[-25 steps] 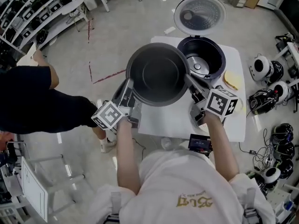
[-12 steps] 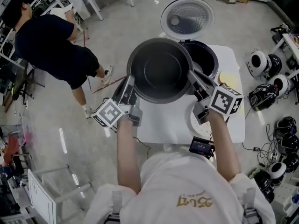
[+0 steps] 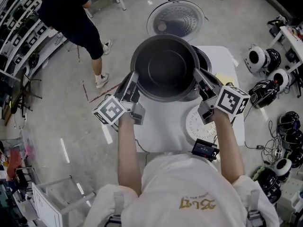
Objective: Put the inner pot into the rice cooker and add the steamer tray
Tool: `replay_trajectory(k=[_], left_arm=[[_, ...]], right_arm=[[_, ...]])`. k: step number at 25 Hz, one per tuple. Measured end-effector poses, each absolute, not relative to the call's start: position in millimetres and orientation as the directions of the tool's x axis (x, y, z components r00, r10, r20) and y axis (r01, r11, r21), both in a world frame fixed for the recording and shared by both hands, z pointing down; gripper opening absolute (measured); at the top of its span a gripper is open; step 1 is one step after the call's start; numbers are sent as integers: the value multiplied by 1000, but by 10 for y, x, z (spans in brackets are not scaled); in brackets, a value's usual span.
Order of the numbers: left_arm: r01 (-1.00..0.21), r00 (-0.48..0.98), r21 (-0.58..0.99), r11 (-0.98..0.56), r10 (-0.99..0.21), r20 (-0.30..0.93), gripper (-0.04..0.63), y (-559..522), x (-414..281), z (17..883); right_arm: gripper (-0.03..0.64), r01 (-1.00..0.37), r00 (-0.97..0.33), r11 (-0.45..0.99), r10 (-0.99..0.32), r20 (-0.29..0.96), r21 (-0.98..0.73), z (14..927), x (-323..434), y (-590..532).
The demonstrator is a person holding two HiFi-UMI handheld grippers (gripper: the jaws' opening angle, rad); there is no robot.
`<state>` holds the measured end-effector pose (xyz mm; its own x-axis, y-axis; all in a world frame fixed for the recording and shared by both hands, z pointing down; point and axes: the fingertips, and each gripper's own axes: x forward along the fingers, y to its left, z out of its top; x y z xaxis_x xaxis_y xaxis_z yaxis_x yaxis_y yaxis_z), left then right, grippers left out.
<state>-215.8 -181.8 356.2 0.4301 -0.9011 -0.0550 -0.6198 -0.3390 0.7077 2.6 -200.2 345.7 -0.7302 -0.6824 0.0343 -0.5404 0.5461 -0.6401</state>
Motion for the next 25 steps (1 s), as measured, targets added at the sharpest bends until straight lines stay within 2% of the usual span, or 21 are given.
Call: replay_trajectory(k=[13,25], left_arm=[[-590,511,712,-381,-859,-35,55,-2366,-1588,3626],[-610,523,717,-339,-851,43,57,-2616,-1457,3994]], right_arm=[[54,-583,-662,475,-748,47,-659,3550,610,-2373],[53,-587,-648,399,-753,113,-704,3972,749,-2566]])
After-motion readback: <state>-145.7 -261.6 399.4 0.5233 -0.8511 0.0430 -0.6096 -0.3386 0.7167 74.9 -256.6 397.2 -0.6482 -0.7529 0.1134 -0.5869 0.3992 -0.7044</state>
